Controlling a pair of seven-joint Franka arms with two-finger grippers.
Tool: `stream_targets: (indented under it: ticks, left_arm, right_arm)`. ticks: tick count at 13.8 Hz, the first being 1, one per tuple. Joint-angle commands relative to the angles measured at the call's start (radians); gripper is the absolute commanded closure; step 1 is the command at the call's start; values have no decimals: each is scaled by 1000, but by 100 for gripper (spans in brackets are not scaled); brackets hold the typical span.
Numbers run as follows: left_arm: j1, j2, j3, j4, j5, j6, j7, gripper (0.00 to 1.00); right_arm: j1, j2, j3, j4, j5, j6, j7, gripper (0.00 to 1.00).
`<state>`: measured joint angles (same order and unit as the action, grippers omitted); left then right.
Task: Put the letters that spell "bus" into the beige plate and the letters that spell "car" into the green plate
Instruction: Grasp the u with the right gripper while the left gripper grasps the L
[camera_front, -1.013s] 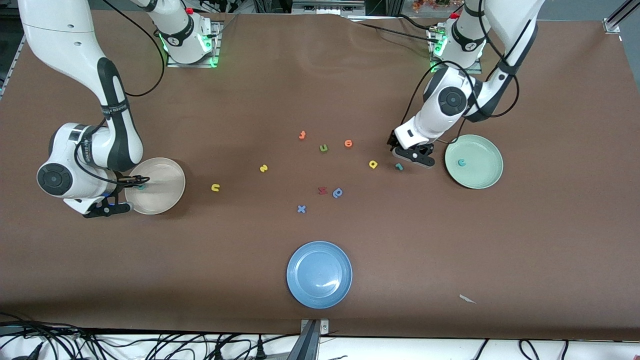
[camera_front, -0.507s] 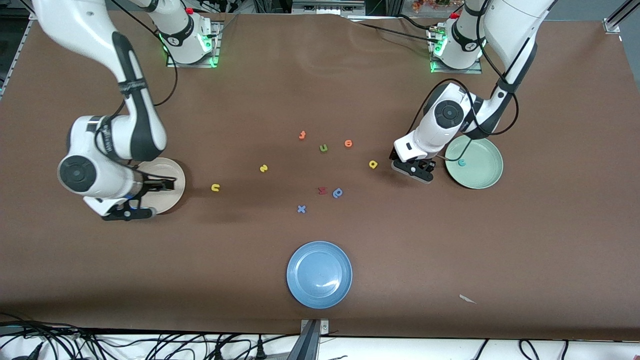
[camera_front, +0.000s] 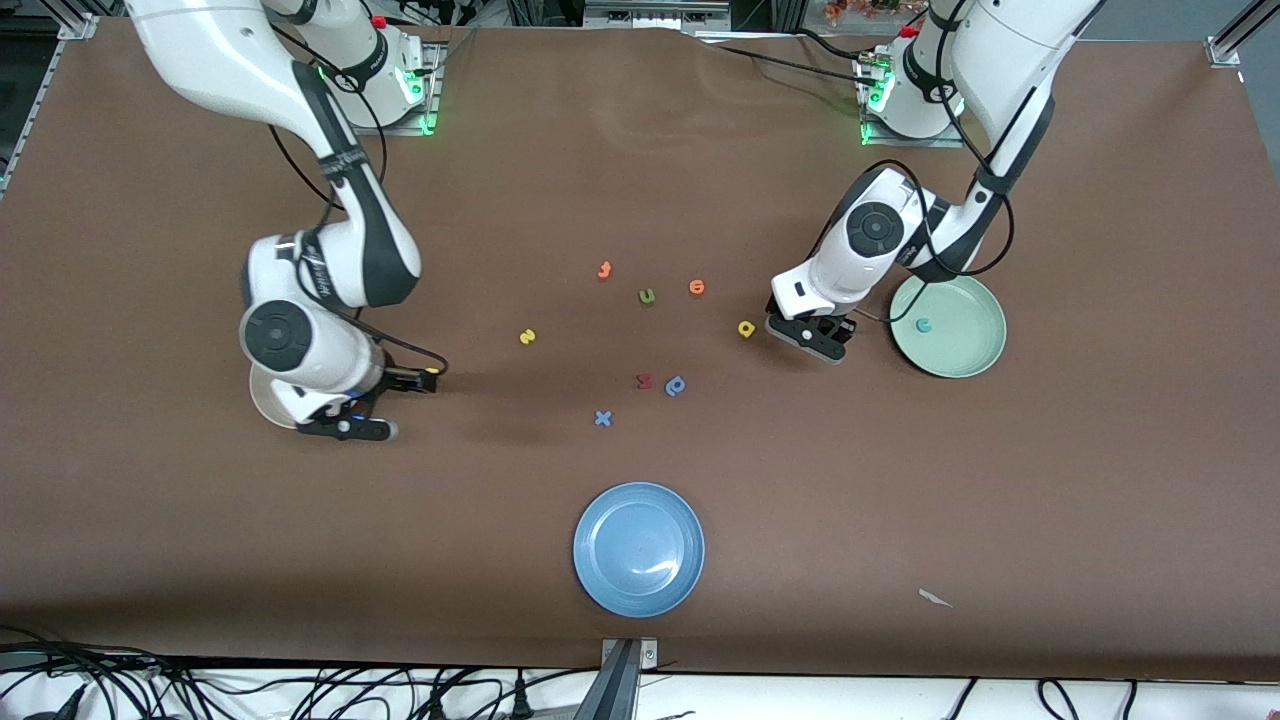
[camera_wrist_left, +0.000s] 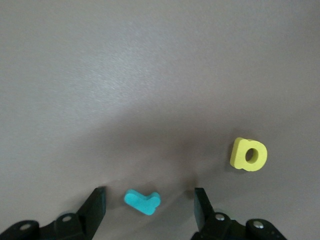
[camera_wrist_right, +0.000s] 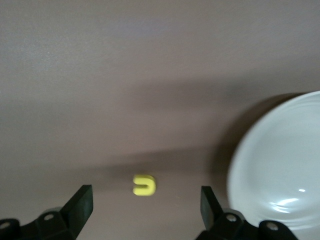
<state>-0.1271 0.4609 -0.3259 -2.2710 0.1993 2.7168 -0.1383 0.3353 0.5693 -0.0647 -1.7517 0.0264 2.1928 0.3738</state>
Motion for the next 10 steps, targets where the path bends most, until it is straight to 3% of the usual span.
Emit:
stream_targets:
  ticks: [1,4,6,9,10]
  left_arm:
    - [-14,15,25,16,54,1,-24,19]
    - [-14,15,41,16,120,1,-26,23]
    - [-16,15,41,16,120,1,-24,36]
    - [-22,15,42,16,120,1,-26,39]
    - [-23,15,42,16,120,1,-26,39]
  right_arm:
    - [7,27,8,-17,9,31,59,5]
    - [-1,49,8,-35,12,47,62,6]
    - [1,61,9,-55,36,77,62,8]
    - [2,64,10,-68,53,88,62,9]
    - [2,67,10,-69,53,88,62,14]
